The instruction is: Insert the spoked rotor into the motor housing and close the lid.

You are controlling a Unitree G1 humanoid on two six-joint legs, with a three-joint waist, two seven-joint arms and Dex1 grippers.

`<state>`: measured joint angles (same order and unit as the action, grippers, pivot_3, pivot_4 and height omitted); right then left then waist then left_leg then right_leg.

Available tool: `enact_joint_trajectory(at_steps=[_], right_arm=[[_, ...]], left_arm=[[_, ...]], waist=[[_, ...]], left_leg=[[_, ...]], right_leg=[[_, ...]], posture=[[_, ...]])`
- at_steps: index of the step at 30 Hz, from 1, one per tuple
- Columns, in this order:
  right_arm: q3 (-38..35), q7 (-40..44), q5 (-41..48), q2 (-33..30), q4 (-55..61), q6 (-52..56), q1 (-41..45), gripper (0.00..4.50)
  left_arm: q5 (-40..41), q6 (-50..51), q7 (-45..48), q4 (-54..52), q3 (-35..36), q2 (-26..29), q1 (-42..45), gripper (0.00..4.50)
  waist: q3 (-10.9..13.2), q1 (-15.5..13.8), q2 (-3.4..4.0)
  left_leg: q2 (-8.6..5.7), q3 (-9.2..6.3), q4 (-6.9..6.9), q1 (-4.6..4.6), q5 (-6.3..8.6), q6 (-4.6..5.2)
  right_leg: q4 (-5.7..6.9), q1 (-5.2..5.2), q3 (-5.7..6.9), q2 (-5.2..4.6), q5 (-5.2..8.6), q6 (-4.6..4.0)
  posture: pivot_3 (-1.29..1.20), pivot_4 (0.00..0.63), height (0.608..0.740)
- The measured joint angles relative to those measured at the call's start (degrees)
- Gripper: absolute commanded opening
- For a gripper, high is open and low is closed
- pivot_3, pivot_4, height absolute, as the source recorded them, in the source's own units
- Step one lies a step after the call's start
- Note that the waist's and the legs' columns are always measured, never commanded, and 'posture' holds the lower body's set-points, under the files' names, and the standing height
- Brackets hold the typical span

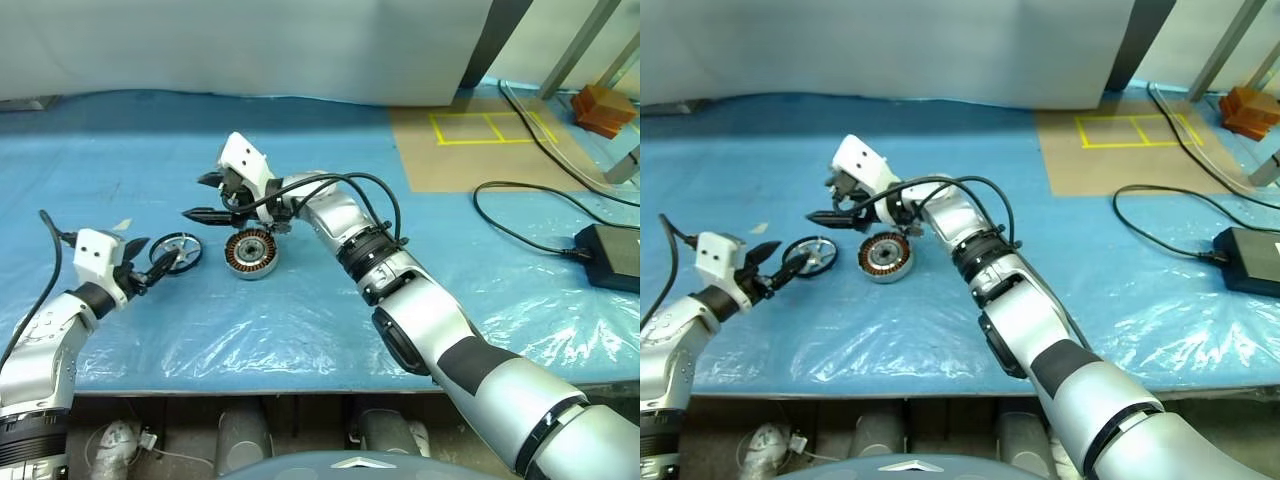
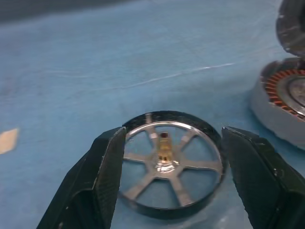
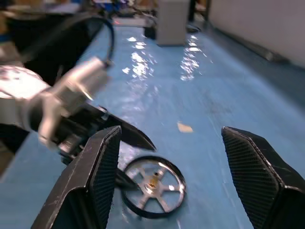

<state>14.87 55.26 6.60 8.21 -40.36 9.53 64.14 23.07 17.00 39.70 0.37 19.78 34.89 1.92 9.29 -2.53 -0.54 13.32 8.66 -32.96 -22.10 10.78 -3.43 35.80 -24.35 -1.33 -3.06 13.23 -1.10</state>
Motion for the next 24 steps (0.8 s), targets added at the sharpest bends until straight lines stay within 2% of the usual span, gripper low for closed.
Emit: enact_joint_trajectory(at_steps=[5, 10, 15, 24], right_arm=[[0.60, 3.14, 1.83, -3.94, 12.41, 8.13, -6.12, 3.52], [0.58, 1.91, 2.37, -7.09, 21.02, 11.56, -9.31, 3.52], [0.44, -0.59, 2.39, -10.27, 24.16, 14.75, -13.18, 3.52], [-0.44, -4.12, 2.56, -12.94, 25.76, 16.23, -15.09, 3.52]], left_arm=[[-2.42, -1.00, 0.27, 6.53, -1.87, 1.09, 4.68, 3.37], [-4.61, -2.88, 0.90, 10.76, -5.93, -0.15, 9.51, 3.37], [-6.29, -4.05, 1.40, 13.86, -9.22, -1.65, 11.59, 3.37], [-7.68, -5.55, 0.64, 19.04, -7.54, -0.15, 12.89, 3.37]], waist=[[0.01, -0.31, -0.01], [-0.02, -0.35, -0.04], [-0.02, -0.06, -0.06], [-0.02, -0.10, -0.05]], left_leg=[[-0.18, -0.06, -0.04, 0.02, 0.00, 0.00], [-0.19, -0.07, -0.04, 0.10, -0.01, -0.02], [-0.19, -0.08, -0.02, 0.10, -0.01, -0.03], [-0.22, -0.08, -0.01, 0.12, -0.01, -0.04]], right_leg=[[0.00, 0.06, -0.02, -0.13, -0.02, 0.03], [-0.01, 0.13, -0.06, -0.12, -0.02, 0.03], [-0.02, 0.13, -0.07, -0.10, -0.03, 0.04], [-0.01, 0.13, -0.10, -0.12, -0.03, 0.05]], posture=[[0.00, 0.150, 0.740], [0.00, 0.150, 0.740], [0.00, 0.150, 0.740], [0.00, 0.150, 0.740]])
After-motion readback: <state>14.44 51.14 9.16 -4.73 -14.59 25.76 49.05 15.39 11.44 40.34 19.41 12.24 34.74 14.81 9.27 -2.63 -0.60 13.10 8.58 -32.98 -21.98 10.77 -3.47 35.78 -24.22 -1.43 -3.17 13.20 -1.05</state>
